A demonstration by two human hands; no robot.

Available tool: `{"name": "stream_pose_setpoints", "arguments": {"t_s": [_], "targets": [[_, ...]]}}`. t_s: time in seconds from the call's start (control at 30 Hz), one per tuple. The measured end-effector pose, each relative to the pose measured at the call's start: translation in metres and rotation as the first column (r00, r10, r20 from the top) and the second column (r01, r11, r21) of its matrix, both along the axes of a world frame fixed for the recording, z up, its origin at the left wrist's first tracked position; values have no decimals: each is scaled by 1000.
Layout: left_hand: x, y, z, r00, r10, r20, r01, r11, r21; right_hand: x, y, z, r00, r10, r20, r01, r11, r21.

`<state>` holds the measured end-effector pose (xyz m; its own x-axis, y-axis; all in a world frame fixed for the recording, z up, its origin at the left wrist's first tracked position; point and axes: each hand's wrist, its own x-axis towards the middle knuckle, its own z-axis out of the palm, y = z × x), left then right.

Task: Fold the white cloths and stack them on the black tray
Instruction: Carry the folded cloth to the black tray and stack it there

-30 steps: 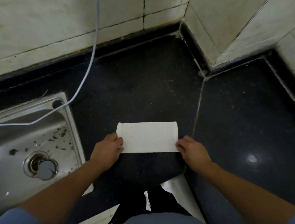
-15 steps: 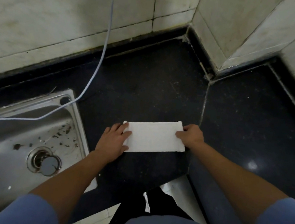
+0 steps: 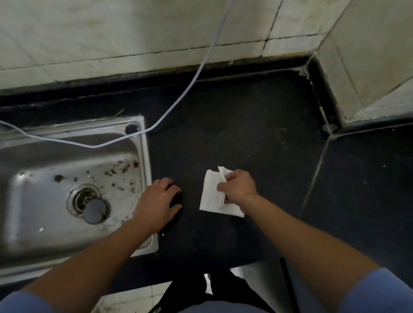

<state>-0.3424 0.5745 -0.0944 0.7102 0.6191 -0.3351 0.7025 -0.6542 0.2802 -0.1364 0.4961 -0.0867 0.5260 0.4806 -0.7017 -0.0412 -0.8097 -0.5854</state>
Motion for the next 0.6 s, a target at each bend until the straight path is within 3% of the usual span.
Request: {"name": "stream_pose_setpoints", "arguments": {"t_s": [0.13,0.23,0.3,0.33,0.4,0.43,0.53,0.6], "targets": [[-12,2,2,1000,-2,6,2,1000,-15,-21,12,-19,990,130,57,-128,991,-35],[-10,6,3,1000,-17,13,17,1000,2,-21,8,-20,986,167,7,-167,986,1],[3,7,5,998,-59,21,59,998,22,-13,-5,-15,960,259,106,-265,963,45],[13,7,6,995,-100,29,99,995,31,-7,-14,-14,896,356,264,-376,926,26],[37,3,6,973,-229,31,227,973,40,4,-34,-13,638,515,572,-597,800,-54],[49,-1,5,953,-301,8,301,953,36,8,-42,-13,502,587,635,-690,715,-115],[70,-6,-7,900,-414,-138,419,908,5,19,-60,-23,216,822,527,-804,456,-382],[71,-3,-14,893,-410,-186,417,909,-2,28,-68,-29,175,866,468,-787,408,-463]]}}
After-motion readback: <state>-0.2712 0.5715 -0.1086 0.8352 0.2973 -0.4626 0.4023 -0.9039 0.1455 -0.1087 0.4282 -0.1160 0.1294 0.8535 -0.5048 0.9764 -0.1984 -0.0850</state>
